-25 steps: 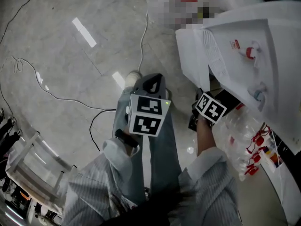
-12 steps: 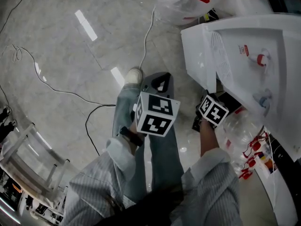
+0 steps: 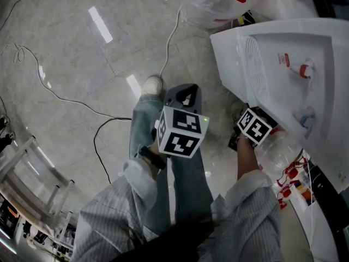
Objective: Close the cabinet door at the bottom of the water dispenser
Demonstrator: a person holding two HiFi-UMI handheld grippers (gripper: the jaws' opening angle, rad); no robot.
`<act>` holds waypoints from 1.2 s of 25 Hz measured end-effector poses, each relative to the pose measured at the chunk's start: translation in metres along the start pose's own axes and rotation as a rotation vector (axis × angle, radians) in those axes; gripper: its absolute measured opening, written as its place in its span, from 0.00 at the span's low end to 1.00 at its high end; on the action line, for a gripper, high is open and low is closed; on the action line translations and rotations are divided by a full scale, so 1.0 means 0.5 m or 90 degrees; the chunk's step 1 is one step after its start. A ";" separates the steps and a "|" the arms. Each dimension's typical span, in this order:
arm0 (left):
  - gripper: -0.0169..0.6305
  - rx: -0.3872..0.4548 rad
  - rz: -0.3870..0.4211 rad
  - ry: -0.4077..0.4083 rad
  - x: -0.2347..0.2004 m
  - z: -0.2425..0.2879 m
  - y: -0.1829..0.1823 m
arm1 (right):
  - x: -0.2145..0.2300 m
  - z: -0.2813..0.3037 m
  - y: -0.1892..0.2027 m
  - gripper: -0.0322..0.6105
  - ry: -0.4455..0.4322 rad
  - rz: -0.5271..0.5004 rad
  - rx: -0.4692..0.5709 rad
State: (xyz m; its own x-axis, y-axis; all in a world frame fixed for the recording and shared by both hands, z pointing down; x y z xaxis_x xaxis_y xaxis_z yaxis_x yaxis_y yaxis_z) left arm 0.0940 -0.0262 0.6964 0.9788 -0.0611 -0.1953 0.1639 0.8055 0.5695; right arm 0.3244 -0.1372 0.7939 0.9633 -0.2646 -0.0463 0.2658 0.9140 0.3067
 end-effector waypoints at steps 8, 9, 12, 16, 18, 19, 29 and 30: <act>0.04 0.003 -0.015 -0.013 -0.001 0.010 0.002 | 0.024 0.012 -0.026 0.22 0.011 -0.005 0.018; 0.04 0.003 -0.017 -0.014 -0.001 0.011 0.003 | 0.026 0.013 -0.027 0.22 0.014 -0.007 0.021; 0.04 0.003 -0.022 -0.015 0.003 0.013 0.004 | 0.034 0.015 -0.036 0.22 0.023 -0.001 0.035; 0.04 0.003 -0.023 -0.014 0.009 0.015 0.007 | 0.041 0.020 -0.044 0.22 0.031 0.005 0.042; 0.04 0.004 -0.023 -0.014 0.011 0.014 0.008 | 0.040 0.019 -0.043 0.22 0.031 0.002 0.043; 0.04 0.004 -0.023 -0.013 0.012 0.012 0.007 | 0.039 0.017 -0.042 0.22 0.030 0.002 0.043; 0.04 0.017 0.001 -0.012 0.004 -0.050 -0.041 | -0.018 -0.059 -0.020 0.22 0.002 0.033 0.031; 0.04 0.019 0.004 -0.010 0.004 -0.062 -0.051 | -0.032 -0.077 -0.022 0.22 -0.008 0.036 0.033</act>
State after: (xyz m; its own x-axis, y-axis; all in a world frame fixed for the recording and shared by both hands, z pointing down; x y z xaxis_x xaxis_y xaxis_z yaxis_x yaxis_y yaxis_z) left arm 0.0881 -0.0287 0.6568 0.9816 -0.0651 -0.1794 0.1608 0.7883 0.5939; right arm 0.3076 -0.1309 0.7545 0.9760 -0.2173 -0.0163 0.2087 0.9103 0.3574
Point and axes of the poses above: the fingertips, and each gripper's own axes: z forward along the fingers, x to its right, y out of its underside, the point moved 1 cm from there along -z, backward along the fingers, and after that the axes turned 13 degrees about z, right-handed, at the moved point
